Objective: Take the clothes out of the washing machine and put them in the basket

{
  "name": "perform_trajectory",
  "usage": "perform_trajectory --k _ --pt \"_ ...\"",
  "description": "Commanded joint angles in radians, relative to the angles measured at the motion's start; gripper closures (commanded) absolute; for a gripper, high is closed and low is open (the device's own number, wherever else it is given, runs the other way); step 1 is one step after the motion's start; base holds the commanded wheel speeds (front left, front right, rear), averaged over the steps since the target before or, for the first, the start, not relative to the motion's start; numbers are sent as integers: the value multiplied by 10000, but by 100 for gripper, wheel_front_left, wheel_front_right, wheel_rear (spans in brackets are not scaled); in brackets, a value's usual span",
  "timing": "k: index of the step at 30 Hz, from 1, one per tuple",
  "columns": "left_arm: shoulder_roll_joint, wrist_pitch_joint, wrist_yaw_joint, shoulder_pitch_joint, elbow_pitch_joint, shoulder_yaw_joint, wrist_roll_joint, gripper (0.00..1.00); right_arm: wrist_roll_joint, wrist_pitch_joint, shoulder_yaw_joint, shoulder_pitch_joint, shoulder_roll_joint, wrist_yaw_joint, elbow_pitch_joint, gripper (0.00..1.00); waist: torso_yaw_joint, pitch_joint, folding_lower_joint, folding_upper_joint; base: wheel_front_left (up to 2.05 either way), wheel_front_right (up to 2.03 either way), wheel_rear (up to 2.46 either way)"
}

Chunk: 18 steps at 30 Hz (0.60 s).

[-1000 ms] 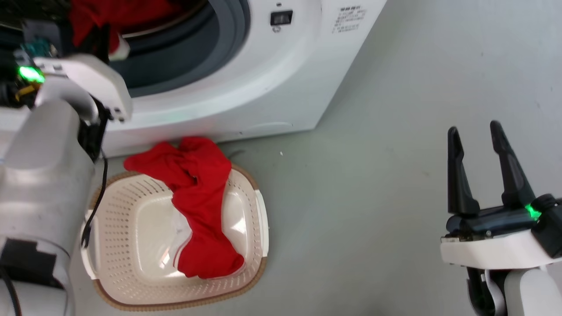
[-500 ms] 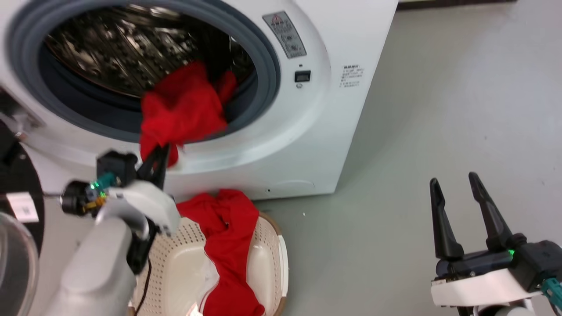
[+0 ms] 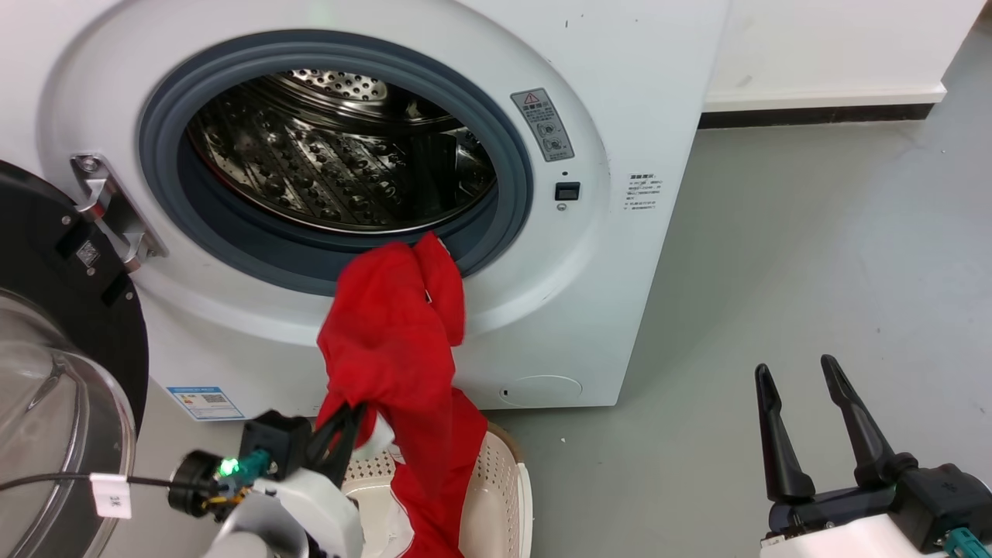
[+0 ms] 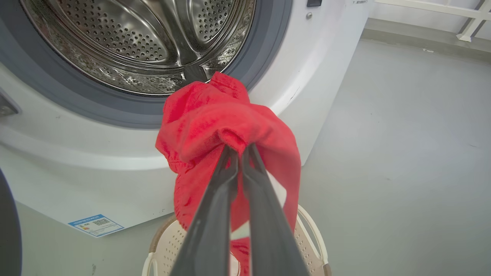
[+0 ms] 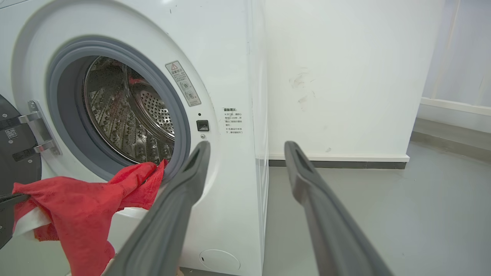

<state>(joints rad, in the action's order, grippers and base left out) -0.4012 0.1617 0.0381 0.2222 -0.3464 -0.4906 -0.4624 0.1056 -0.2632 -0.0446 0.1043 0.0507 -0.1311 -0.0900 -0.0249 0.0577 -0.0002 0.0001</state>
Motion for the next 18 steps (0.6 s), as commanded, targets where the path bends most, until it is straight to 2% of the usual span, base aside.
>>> perform_trajectory --k 1,9,18 --pt "-21 -95 -85 -319 260 -76 -69 100 -19 -24 -19 65 -8 7 8 0 53 -20 2 -1 0 0 0" --pt "204 -192 -54 -678 -41 -381 -176 100 -50 -24 -104 -349 -9 7 -109 0 -123 546 2 -1 0 0 0" --pt "918 271 314 195 -2564 -542 -386 100 -48 -24 -112 -1182 -9 7 -282 0 -696 2015 2 -1 0 0 0"
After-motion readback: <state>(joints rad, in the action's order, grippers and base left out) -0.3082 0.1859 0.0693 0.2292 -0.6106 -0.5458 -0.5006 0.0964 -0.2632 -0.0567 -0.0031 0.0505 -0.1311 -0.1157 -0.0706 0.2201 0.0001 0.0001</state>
